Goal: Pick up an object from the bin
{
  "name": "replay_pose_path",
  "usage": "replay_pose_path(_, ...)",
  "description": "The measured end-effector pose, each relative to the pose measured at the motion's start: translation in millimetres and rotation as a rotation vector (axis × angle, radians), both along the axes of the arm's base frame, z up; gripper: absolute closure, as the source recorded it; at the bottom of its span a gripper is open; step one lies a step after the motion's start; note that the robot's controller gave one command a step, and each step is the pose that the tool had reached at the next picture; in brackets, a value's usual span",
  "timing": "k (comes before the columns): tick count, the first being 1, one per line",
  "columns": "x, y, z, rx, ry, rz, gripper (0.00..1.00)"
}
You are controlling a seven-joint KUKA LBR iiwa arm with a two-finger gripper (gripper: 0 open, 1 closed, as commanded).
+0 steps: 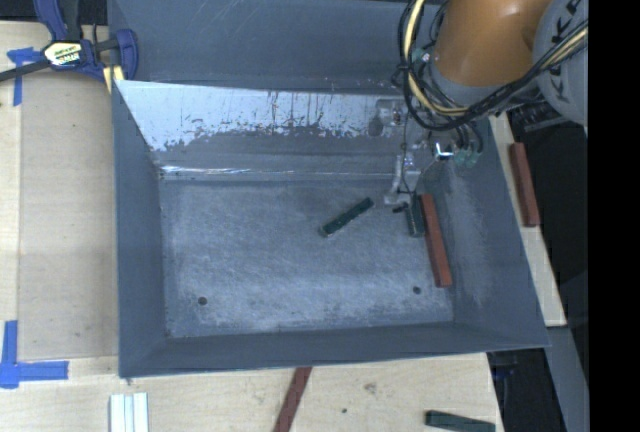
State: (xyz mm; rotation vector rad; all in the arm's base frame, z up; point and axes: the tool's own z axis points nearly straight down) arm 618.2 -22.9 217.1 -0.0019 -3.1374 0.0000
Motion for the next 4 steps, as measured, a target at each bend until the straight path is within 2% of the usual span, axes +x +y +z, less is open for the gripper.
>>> replay_pose_path(1,1.5,0.0,5.0,0.000,-0.008,0.000,0.00)
replay_pose_path(2,5.7,4.3,-34.9,-0.001,-0.015,0.067,0.00)
replay_pose_path(3,3.6,1.8,-110.1,0.000,-0.012,0.031,0.00)
replay_pose_path(4,-26.9,-23.5,-145.2,0.000,-0.009,0.098,1.00)
